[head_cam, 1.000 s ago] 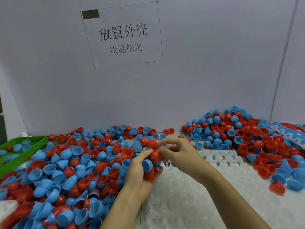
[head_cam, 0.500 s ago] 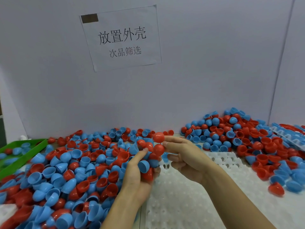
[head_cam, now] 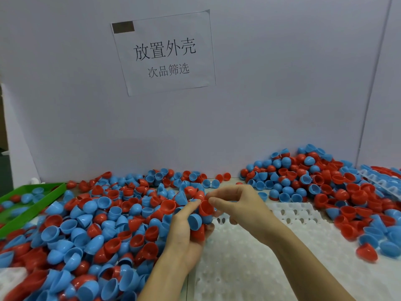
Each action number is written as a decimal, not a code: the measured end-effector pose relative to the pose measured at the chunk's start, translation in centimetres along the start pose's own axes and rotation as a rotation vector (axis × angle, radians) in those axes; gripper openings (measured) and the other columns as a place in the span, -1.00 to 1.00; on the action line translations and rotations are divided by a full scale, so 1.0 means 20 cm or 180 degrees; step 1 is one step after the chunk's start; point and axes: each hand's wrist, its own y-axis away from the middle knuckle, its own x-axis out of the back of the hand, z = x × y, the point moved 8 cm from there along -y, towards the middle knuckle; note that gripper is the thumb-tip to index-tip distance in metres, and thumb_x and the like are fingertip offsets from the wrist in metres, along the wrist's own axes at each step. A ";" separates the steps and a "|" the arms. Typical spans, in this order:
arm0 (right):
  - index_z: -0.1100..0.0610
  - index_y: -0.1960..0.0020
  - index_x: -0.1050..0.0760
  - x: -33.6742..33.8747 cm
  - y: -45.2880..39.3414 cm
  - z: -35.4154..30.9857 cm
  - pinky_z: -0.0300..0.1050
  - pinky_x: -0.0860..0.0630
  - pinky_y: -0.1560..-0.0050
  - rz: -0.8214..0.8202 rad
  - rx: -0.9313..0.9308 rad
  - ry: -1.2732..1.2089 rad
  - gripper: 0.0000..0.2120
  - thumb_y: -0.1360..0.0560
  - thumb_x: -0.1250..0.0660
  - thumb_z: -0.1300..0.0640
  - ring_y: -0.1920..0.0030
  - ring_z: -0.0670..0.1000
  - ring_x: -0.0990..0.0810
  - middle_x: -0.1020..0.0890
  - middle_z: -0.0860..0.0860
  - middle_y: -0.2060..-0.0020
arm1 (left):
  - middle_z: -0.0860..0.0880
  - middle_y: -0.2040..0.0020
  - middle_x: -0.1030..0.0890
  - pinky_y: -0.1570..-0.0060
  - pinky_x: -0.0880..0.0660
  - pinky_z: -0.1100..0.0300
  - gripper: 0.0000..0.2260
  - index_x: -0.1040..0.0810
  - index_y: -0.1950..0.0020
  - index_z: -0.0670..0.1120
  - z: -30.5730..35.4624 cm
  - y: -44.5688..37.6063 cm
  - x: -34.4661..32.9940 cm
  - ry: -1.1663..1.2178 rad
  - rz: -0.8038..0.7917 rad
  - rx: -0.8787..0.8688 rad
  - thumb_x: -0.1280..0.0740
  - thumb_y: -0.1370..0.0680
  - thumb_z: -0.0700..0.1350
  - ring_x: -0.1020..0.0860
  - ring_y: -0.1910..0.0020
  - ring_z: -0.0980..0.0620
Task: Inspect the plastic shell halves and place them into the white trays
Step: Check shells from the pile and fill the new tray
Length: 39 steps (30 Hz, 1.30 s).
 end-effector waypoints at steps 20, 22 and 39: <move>0.05 0.02 -0.68 0.63 -0.16 0.22 -0.02 -0.66 0.01 0.0973 -0.0311 0.2561 -0.80 -0.49 -0.42 0.32 0.14 -0.07 -0.65 -0.69 -0.05 0.09 | -0.24 0.08 -0.63 0.49 -0.49 0.20 -0.75 -0.59 -0.22 -0.21 -0.02 -0.05 0.02 0.0054 0.0019 -0.0076 -0.37 -0.54 -0.22 -0.58 0.23 -0.06; 0.02 0.05 -0.68 0.63 -0.17 0.31 -0.01 -0.67 0.03 0.0951 -0.0416 0.2765 -0.77 -0.50 -0.39 0.34 0.14 -0.05 -0.65 -0.70 -0.03 0.07 | -0.25 0.05 -0.61 0.48 -0.47 0.20 -0.74 -0.58 -0.23 -0.24 -0.02 -0.05 0.01 0.0067 0.0005 -0.0062 -0.36 -0.55 -0.21 -0.56 0.24 -0.05; 0.05 -0.20 -0.63 0.56 -0.15 0.32 -0.03 -0.61 -0.16 0.0766 -0.0249 0.2849 -0.64 -0.53 -0.32 0.39 -0.10 -0.03 -0.63 -0.67 -0.01 -0.14 | -0.23 0.07 -0.60 0.48 -0.46 0.20 -0.82 -0.60 -0.11 -0.22 -0.02 -0.04 0.00 0.0163 -0.0092 0.0026 -0.36 -0.52 -0.24 -0.53 0.15 -0.09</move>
